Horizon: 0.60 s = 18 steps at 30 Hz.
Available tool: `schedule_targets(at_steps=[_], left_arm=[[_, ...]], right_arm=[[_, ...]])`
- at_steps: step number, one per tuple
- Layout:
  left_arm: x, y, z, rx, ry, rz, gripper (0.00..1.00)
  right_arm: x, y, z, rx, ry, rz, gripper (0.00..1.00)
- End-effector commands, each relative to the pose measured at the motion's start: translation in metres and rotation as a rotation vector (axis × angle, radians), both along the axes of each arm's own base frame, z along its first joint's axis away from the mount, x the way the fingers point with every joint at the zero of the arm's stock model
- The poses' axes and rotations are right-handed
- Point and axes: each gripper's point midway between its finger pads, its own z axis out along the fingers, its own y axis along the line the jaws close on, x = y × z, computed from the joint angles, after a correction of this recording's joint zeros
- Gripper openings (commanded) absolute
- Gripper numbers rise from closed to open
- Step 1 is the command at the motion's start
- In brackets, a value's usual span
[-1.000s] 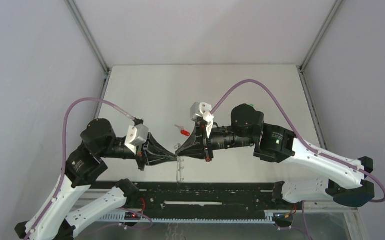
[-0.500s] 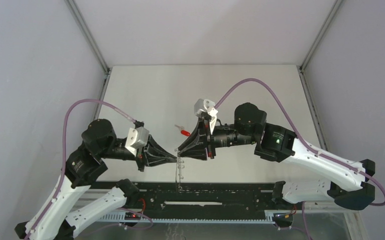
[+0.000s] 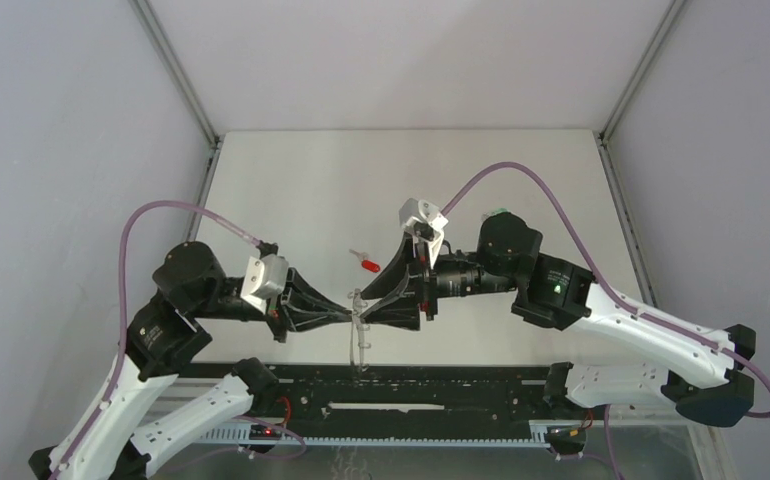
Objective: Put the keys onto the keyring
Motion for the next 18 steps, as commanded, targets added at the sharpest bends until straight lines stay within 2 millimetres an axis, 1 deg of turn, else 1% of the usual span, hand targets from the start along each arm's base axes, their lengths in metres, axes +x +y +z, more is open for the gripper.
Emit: schedule_targets(at_steps=[1,2,5,6,8,11,15,18], left_arm=[[0.011,-0.002,0.005,-0.028,0.007,0.062,0.0],[0.015,-0.002,0.004,-0.028,0.02,0.091,0.0],[0.034,0.0,0.002,-0.036,0.036,0.208,0.0],[0.043,0.002,0.001,-0.036,0.045,0.264,0.0],[0.06,0.005,-0.003,-0.022,0.057,0.363,0.0],[0.079,0.011,-0.01,0.001,0.072,0.471,0.0],[0.092,0.016,-0.016,0.016,0.09,0.551,0.0],[0.097,0.018,-0.019,0.028,0.114,0.586,0.0]], right_arm=[[0.004,0.002,0.019,0.07,-0.022,-0.043,0.63],[0.008,0.002,0.016,0.059,-0.022,-0.076,0.71],[0.023,-0.004,0.009,0.058,-0.082,-0.234,0.8],[0.032,-0.007,0.006,0.05,-0.089,-0.296,0.81],[0.042,-0.011,0.001,0.028,-0.079,-0.362,0.84],[0.052,-0.008,-0.013,-0.022,-0.089,-0.454,0.88],[0.055,0.006,-0.033,-0.085,-0.139,-0.514,0.92],[0.061,0.015,-0.046,-0.132,-0.204,-0.576,0.91]])
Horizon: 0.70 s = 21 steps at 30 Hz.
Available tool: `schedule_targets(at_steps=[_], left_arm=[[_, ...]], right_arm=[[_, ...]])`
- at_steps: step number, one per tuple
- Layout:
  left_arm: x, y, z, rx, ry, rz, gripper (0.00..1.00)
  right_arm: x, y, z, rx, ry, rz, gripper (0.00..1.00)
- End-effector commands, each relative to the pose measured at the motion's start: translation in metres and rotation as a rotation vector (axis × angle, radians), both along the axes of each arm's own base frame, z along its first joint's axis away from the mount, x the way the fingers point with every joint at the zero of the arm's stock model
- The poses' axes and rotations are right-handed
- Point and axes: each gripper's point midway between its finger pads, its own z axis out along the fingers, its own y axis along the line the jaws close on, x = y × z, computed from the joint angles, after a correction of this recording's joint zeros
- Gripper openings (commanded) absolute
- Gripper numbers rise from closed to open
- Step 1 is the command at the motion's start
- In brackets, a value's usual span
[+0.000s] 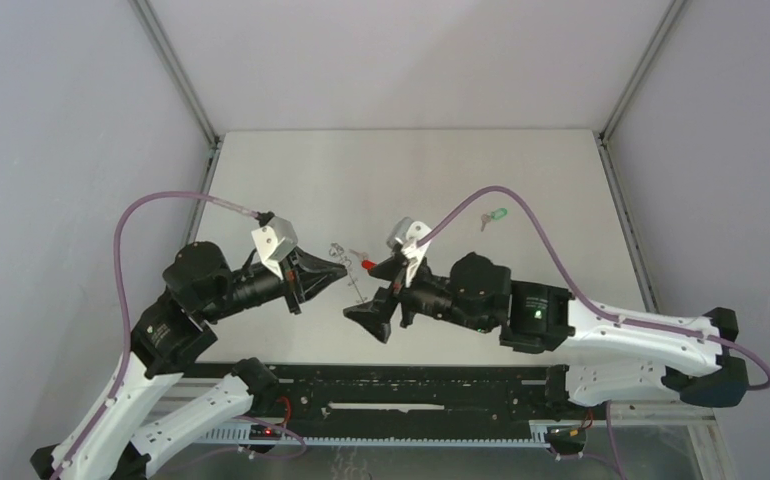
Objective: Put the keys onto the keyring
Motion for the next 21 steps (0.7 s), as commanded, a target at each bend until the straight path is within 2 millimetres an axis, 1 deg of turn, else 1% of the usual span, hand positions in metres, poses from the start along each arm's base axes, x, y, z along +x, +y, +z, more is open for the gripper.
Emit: schedule_targets(at_steps=[1,5,7,9,12,16,18,19,21], left_arm=[[0.018,0.006,0.0,-0.01,0.032,0.116,0.0],[0.02,0.007,0.005,-0.023,0.038,0.135,0.0],[0.019,0.006,0.006,-0.029,0.048,0.13,0.0],[0.019,0.005,0.007,-0.034,0.058,0.131,0.0],[0.02,0.006,0.006,-0.029,0.065,0.139,0.0],[0.023,0.006,0.001,-0.009,0.09,0.153,0.0],[0.026,0.007,-0.003,0.009,0.106,0.169,0.0],[0.027,0.008,-0.005,0.02,0.111,0.178,0.0],[0.03,0.01,-0.01,0.046,0.125,0.196,0.0]], right_arm=[[0.024,0.006,-0.015,-0.08,-0.114,-0.174,0.91],[0.032,0.01,-0.028,-0.144,-0.172,-0.23,0.86],[0.033,0.011,-0.031,-0.162,-0.199,-0.262,0.78],[0.036,0.011,-0.032,-0.188,-0.253,-0.296,0.67],[0.04,0.007,-0.031,-0.215,-0.3,-0.342,0.48],[0.041,0.005,-0.029,-0.23,-0.336,-0.362,0.18],[0.043,0.003,-0.029,-0.241,-0.351,-0.373,0.02],[0.044,0.002,-0.029,-0.247,-0.356,-0.381,0.0],[0.045,0.001,-0.03,-0.257,-0.362,-0.386,0.0]])
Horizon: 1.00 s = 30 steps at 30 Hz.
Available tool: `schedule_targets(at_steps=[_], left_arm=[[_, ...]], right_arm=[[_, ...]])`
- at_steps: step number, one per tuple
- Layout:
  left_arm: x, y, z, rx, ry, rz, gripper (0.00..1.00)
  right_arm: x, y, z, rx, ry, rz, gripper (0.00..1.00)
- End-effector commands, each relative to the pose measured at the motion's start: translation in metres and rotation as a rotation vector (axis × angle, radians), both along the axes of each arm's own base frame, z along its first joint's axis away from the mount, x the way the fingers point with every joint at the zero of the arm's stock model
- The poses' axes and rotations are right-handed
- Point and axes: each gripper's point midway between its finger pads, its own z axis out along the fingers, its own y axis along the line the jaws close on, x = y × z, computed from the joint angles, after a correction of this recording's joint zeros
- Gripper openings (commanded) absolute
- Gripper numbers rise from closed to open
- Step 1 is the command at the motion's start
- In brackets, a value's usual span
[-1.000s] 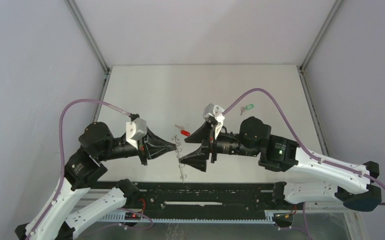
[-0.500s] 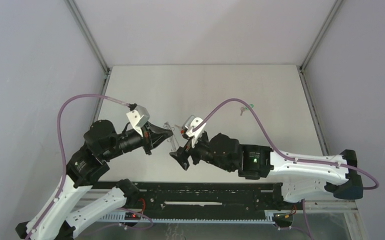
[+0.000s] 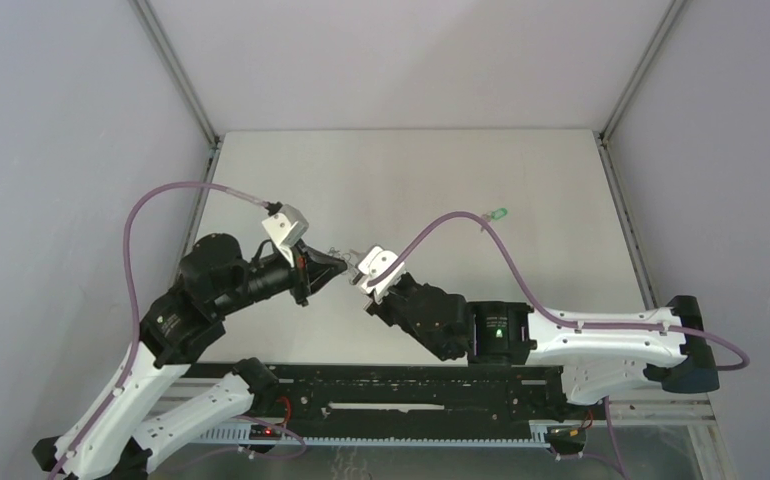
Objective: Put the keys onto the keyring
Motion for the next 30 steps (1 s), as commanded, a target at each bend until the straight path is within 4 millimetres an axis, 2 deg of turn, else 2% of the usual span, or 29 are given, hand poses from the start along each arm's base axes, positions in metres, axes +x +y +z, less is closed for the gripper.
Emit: schedule_targets(at_steps=[1,12,17,21,25,30], left_arm=[[0.007,0.005,0.011,0.008,0.007,0.053,0.0],[0.015,0.009,-0.008,0.126,0.046,0.074,0.0],[0.016,0.005,-0.015,0.165,0.079,0.051,0.0],[0.016,0.0,-0.029,0.244,0.139,0.011,0.0],[0.017,0.005,-0.041,0.335,0.204,0.019,0.0],[0.018,0.005,-0.043,0.363,0.241,0.022,0.0]], right_arm=[[0.005,-0.003,0.013,0.016,-0.051,-0.042,0.0],[0.006,-0.003,0.01,-0.023,-0.087,-0.048,0.0],[0.005,0.006,0.002,-0.059,-0.077,-0.036,0.0],[0.005,0.011,-0.003,-0.074,-0.073,-0.032,0.0],[0.008,0.008,-0.003,-0.084,-0.083,-0.057,0.0],[0.011,0.004,-0.009,-0.112,-0.089,-0.086,0.0]])
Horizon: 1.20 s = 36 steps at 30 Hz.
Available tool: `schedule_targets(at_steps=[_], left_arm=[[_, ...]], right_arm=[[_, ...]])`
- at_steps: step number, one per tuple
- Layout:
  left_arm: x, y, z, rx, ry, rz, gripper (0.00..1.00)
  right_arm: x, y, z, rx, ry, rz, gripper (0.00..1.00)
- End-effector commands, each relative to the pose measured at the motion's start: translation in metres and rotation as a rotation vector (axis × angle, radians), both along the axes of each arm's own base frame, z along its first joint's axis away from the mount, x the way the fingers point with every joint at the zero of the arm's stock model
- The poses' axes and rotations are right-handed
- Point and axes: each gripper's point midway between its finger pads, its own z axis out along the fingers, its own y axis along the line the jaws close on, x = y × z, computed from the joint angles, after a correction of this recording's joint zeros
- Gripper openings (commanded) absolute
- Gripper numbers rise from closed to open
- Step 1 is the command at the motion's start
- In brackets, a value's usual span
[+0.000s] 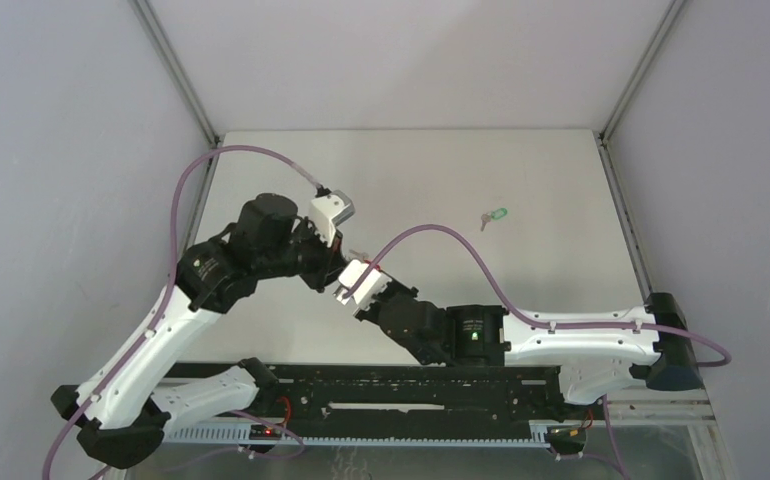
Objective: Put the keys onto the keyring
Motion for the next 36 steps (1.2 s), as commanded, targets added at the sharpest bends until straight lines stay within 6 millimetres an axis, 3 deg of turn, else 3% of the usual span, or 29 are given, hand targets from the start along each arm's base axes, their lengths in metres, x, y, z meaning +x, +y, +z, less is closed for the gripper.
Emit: schedule_targets(at_steps=[1,8,15,23,30,34,36], left_arm=[[-0.001,0.006,0.005,0.04,0.005,-0.002,0.0],[-0.002,0.004,0.012,0.048,0.039,-0.007,0.0],[-0.005,0.008,-0.006,0.067,0.175,0.011,0.0],[-0.012,0.003,-0.007,0.036,0.225,-0.044,0.0],[-0.021,0.017,-0.036,0.194,0.289,-0.132,0.0],[-0.013,0.029,-0.042,0.302,0.265,-0.149,0.0],[-0.012,0.033,-0.042,0.33,0.248,-0.162,0.0]], right_arm=[[-0.003,0.008,0.03,0.093,-0.027,-0.008,0.0],[0.003,0.005,0.02,0.06,-0.042,-0.07,0.0],[0.009,-0.005,0.023,0.051,-0.067,-0.129,0.0],[0.002,0.011,0.024,0.081,-0.046,-0.052,0.0],[-0.015,0.022,0.035,0.196,0.089,0.11,0.28],[-0.025,0.009,0.043,0.278,0.174,0.189,0.42],[-0.024,-0.002,0.045,0.317,0.201,0.187,0.43]])
